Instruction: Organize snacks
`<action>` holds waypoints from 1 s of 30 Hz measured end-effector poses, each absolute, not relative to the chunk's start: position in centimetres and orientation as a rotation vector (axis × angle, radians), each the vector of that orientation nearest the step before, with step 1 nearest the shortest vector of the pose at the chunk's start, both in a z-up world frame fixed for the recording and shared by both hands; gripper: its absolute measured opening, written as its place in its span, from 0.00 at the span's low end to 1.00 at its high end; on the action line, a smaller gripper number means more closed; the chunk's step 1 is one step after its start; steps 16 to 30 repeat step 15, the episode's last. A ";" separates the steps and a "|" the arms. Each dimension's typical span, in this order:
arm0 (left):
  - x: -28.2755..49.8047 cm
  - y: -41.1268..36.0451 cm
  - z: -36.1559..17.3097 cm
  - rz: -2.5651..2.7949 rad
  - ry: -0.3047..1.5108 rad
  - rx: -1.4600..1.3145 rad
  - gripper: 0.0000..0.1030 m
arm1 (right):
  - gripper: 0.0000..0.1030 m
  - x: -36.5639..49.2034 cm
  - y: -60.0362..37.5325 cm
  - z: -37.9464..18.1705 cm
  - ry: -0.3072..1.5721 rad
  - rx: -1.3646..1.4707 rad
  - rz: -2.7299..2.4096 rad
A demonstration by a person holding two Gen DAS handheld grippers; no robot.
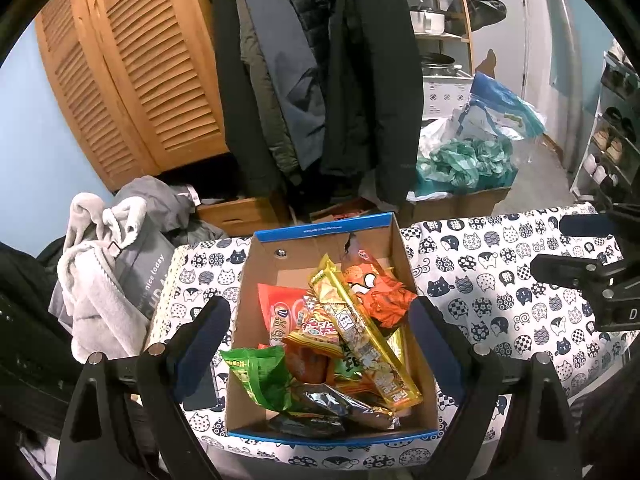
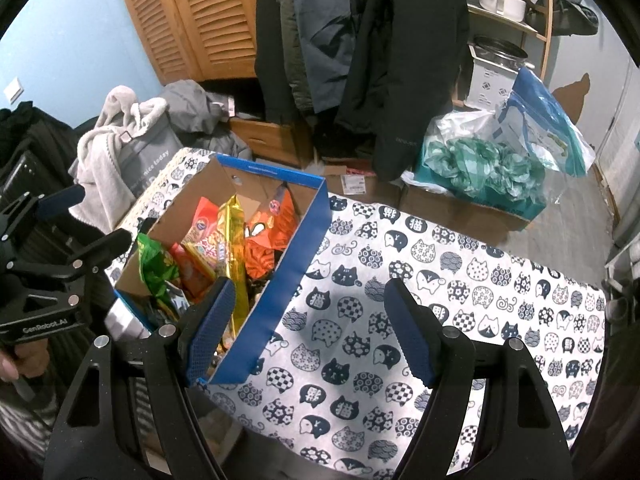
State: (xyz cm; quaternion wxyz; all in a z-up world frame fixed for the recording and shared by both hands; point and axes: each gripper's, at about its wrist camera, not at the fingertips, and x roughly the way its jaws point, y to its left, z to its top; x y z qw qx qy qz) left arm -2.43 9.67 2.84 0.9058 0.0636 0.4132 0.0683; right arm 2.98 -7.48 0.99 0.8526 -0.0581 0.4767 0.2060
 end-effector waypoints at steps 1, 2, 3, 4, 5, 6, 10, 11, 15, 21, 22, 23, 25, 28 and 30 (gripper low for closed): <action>-2.4 9.7 2.8 0.140 0.854 0.131 0.90 | 0.74 2.9 -7.5 0.9 1.003 -0.123 0.434; -2.5 9.7 2.8 0.139 0.855 0.131 0.90 | 0.74 3.0 -7.5 1.0 1.003 -0.122 0.434; -2.5 9.7 2.8 0.136 0.856 0.131 0.90 | 0.74 3.0 -7.5 1.0 1.003 -0.122 0.433; -2.4 9.8 2.8 0.135 0.858 0.132 0.90 | 0.74 3.0 -7.5 1.0 1.003 -0.121 0.432; -2.4 9.8 2.8 0.133 0.860 0.132 0.90 | 0.74 3.0 -7.5 1.0 1.004 -0.121 0.432; -2.4 9.8 2.8 0.131 0.860 0.131 0.90 | 0.74 3.0 -7.5 1.0 1.004 -0.122 0.432; -2.4 9.8 2.8 0.131 0.860 0.133 0.90 | 0.74 2.9 -7.6 0.9 1.005 -0.124 0.432; -2.4 9.8 2.8 0.130 0.861 0.133 0.90 | 0.74 2.9 -7.6 0.9 1.005 -0.123 0.431; -2.4 9.7 2.7 0.133 0.864 0.136 0.90 | 0.74 2.9 -7.6 0.9 1.005 -0.123 0.431; -2.4 9.7 2.7 0.133 0.864 0.136 0.90 | 0.74 2.9 -7.6 0.9 1.005 -0.123 0.431; -2.4 9.7 2.7 0.133 0.864 0.136 0.90 | 0.74 2.9 -7.6 0.9 1.005 -0.123 0.431; -2.4 9.7 2.7 0.133 0.864 0.136 0.90 | 0.74 2.9 -7.6 0.9 1.005 -0.123 0.431; -2.4 9.7 2.7 0.133 0.864 0.136 0.90 | 0.74 2.9 -7.6 0.9 1.005 -0.123 0.431; -2.4 9.7 2.7 0.133 0.864 0.136 0.90 | 0.74 2.9 -7.6 0.9 1.005 -0.123 0.431; -2.4 9.7 2.7 0.133 0.864 0.136 0.90 | 0.74 2.9 -7.6 0.9 1.005 -0.123 0.431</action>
